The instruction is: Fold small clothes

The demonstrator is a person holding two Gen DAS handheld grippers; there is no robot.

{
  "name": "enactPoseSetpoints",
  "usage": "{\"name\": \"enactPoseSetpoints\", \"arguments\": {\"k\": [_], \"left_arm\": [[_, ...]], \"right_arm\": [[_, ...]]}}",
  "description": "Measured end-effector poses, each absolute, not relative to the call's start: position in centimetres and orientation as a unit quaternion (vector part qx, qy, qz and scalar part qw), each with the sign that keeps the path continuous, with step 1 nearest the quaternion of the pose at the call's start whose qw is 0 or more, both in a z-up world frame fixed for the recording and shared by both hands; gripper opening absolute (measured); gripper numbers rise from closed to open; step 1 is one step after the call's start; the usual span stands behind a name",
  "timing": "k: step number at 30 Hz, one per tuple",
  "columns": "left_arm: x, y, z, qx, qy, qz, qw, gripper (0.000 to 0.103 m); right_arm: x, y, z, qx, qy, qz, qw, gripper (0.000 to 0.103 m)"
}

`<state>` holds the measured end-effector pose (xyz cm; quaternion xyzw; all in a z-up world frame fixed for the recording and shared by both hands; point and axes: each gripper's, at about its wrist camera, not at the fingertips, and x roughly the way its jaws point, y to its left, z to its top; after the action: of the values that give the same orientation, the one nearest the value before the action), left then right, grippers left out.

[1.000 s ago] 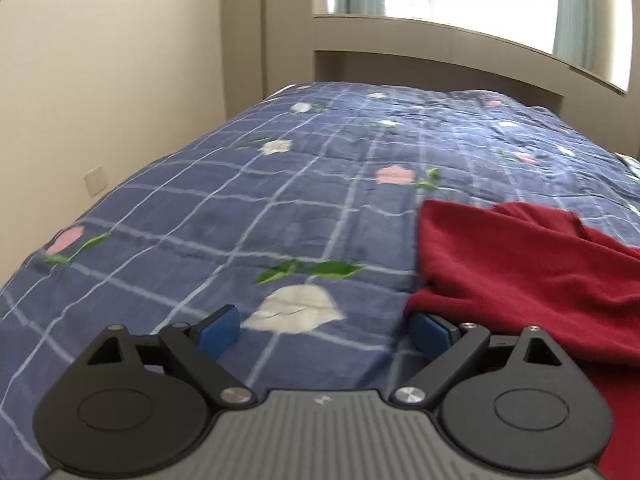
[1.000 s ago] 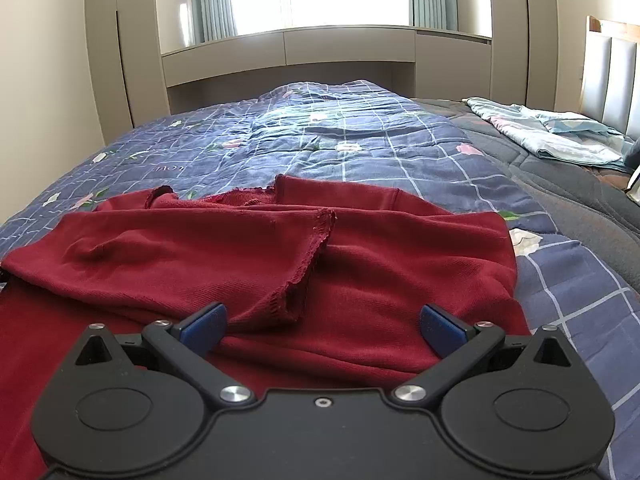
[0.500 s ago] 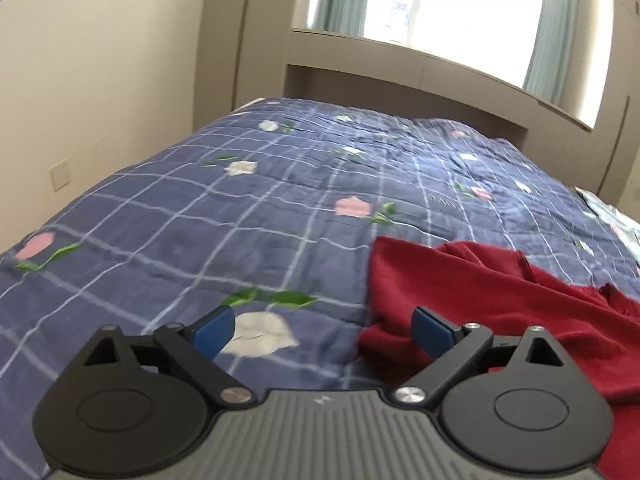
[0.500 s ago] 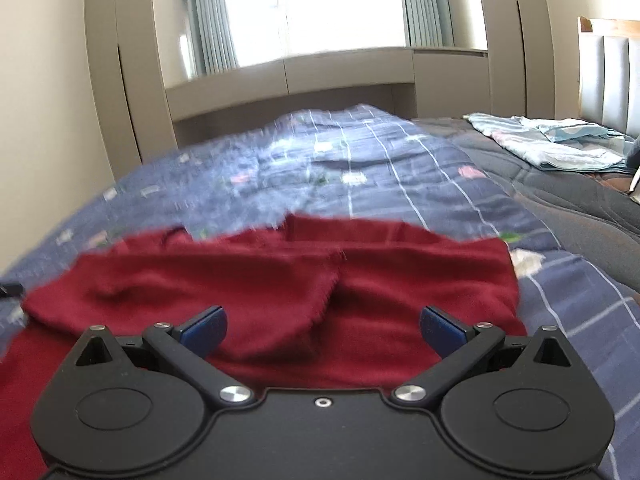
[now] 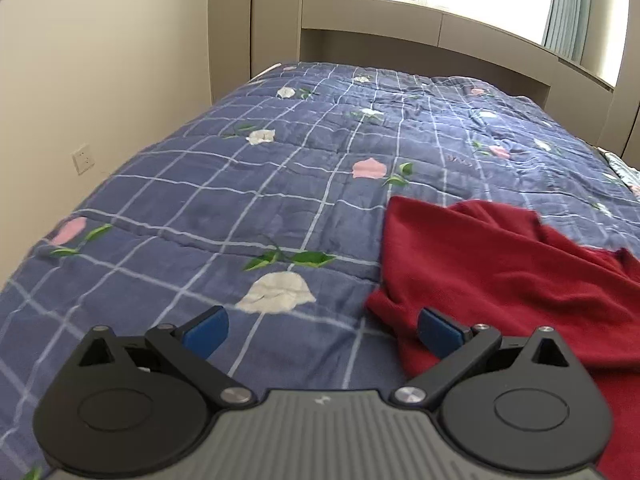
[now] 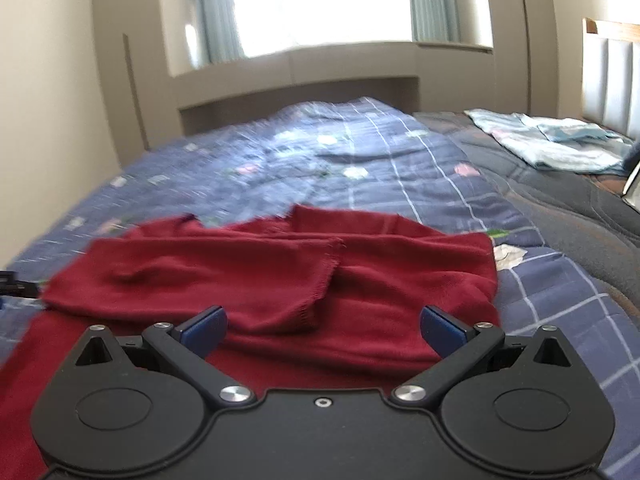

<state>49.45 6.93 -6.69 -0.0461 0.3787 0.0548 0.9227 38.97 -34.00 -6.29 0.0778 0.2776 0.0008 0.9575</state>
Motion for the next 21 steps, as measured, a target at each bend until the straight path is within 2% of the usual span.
{"name": "enactPoseSetpoints", "arguments": {"k": [12, 21], "left_arm": [[35.4, 3.9, 2.5, -0.022, 0.338, 0.011, 0.941, 0.103], [26.8, 3.8, 5.9, -0.03, 0.315, -0.021, 0.948, 0.103]], "right_arm": [[24.3, -30.8, 0.6, 0.048, 0.252, 0.086, 0.963, 0.103], [15.6, -26.7, 2.6, 0.014, 0.239, 0.121, 0.963, 0.103]]}}
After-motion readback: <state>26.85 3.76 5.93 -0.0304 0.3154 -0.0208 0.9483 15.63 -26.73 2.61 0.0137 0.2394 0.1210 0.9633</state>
